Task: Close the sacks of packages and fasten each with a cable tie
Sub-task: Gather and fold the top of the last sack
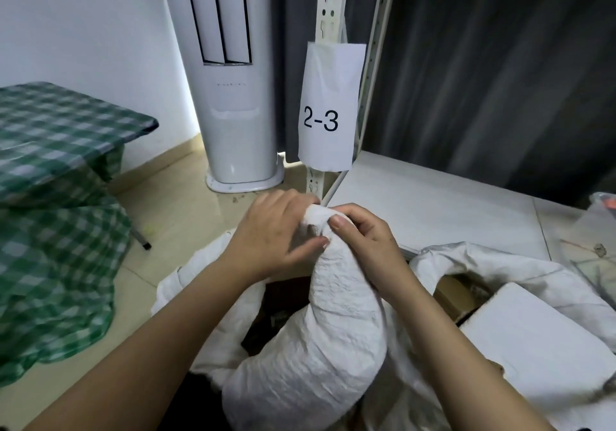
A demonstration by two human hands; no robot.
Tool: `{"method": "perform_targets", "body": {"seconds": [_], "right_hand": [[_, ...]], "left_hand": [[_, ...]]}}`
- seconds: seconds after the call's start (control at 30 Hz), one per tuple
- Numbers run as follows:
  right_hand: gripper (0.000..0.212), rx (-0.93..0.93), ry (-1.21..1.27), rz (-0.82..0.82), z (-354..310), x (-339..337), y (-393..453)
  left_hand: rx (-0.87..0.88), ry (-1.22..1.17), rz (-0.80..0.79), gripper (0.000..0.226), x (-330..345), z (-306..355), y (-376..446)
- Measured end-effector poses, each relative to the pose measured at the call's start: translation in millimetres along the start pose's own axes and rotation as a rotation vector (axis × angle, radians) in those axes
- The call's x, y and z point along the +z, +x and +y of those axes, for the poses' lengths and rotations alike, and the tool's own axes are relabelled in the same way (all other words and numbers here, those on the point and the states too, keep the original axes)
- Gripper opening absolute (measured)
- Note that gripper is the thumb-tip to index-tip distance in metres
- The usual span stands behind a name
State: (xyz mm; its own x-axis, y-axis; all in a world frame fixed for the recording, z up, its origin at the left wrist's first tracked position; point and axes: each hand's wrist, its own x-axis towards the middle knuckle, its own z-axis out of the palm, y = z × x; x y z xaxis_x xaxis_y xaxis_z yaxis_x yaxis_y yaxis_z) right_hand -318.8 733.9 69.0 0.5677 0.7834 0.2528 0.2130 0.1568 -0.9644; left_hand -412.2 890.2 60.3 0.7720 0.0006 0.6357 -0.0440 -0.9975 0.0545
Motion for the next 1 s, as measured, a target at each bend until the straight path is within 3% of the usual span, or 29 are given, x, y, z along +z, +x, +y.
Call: {"method": "perform_targets", "body": {"seconds": [0.07, 0.2, 0.23, 0.3, 0.43, 0.53, 0.63, 0.7, 0.8, 0.87, 0.93, 1.0], "right_hand": [[0.018, -0.009, -0.058, 0.070, 0, 0, -6], [0.069, 0.105, -0.467, 0.334, 18, 13, -31], [0.074, 0.143, -0.512, 0.379, 20, 17, -37], [0.064, 0.143, -0.529, 0.461, 22, 22, -45], [0.025, -0.010, -0.234, 0.502, 14, 20, -45], [0.016, 0.027, 0.057, 0.377, 4, 6, -39], [0.018, 0.140, 0.256, 0.174, -7, -10, -36], [0.018, 0.181, 0.332, 0.161, -11, -14, -35], [0.021, 0.227, 0.543, 0.343, -12, -14, -32], [0.028, 0.242, 0.710, 0.413, -16, -12, -27], [0.031, 0.246, 0.803, 0.431, -23, -9, -25], [0.033, 0.247, 0.839, 0.431, -31, -6, -22]], "left_hand": [[-0.018, 0.100, -0.010, 0.055, 0, -2, 4], [-0.205, 0.169, -0.048, 0.072, -5, 9, 11], [-0.276, 0.138, -0.107, 0.071, -7, 13, 17], [-0.381, 0.014, -0.204, 0.059, -6, 15, 28], [-0.459, -0.127, -0.299, 0.060, -14, 11, 39], [-0.362, 0.058, -0.284, 0.058, -15, 4, 42], [-0.437, 0.019, -0.278, 0.039, -12, 11, 38], [-0.567, -0.087, -0.176, 0.040, -8, 23, 27], [-0.593, -0.176, 0.101, 0.059, -15, 58, 6], [-0.510, -0.221, -0.001, 0.062, -18, 84, -9], [-0.460, -0.199, -0.234, 0.077, -14, 106, -24], [-0.512, -0.179, -0.332, 0.096, -6, 117, -30]]}}
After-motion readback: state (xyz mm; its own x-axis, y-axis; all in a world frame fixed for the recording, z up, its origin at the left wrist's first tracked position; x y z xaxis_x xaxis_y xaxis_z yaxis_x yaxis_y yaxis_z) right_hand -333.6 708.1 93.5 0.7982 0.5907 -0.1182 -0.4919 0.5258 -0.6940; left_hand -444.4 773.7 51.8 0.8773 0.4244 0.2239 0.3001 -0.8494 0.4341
